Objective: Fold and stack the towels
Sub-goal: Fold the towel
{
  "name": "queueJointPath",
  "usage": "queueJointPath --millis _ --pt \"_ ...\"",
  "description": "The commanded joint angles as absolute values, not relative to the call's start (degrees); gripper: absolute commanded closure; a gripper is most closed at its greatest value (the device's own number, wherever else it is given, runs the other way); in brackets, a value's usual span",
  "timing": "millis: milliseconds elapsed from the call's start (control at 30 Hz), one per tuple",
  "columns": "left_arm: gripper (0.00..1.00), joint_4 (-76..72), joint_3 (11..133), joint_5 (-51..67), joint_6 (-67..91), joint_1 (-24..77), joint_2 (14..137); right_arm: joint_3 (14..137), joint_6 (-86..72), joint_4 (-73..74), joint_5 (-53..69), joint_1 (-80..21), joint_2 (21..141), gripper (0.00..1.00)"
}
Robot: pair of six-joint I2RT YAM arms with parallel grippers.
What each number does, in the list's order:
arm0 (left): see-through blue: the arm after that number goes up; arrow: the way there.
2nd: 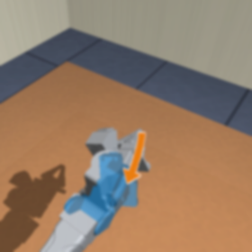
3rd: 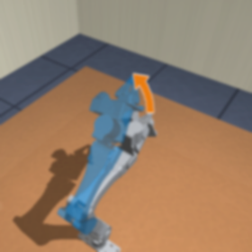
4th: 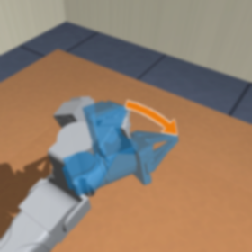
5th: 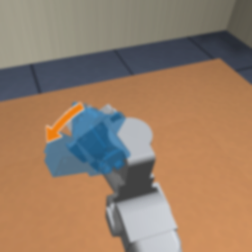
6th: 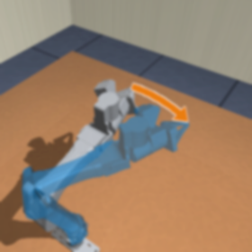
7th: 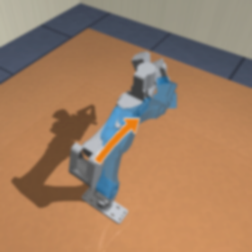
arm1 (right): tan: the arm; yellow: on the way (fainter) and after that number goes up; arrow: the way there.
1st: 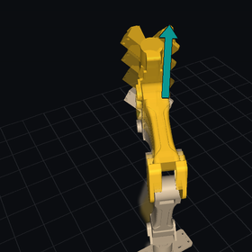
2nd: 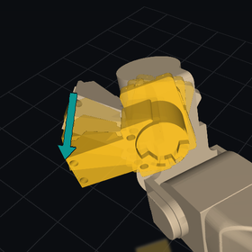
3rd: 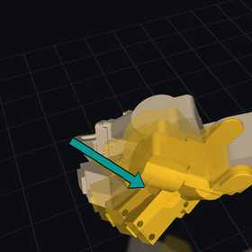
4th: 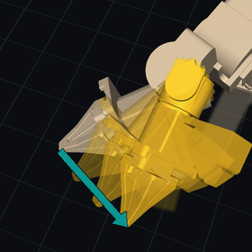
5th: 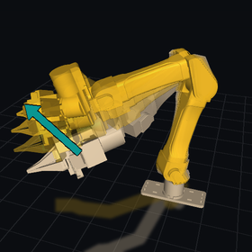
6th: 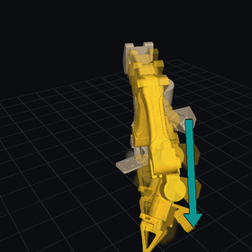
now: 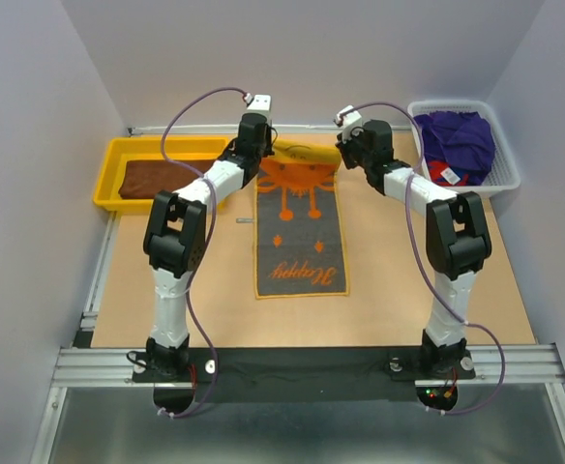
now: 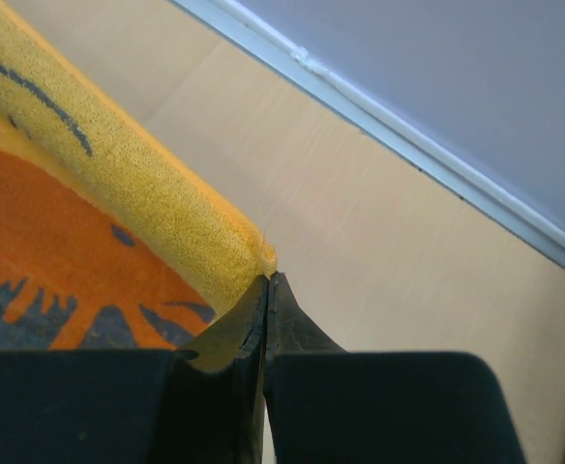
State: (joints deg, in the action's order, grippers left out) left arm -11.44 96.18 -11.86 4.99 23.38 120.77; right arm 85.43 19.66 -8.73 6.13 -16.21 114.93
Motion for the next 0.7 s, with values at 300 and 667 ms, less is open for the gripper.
queueJointPath --millis 300,667 --pt "1.00 -14.1 84.1 -8.4 4.4 21.8 110.6 70.7 17.8 -18.6 10.5 -15.1 103.0 1.00" --pt "1.00 -10.3 66.9 -1.2 17.0 21.9 96.3 58.0 10.7 -9.0 15.1 -15.2 88.2 0.99"
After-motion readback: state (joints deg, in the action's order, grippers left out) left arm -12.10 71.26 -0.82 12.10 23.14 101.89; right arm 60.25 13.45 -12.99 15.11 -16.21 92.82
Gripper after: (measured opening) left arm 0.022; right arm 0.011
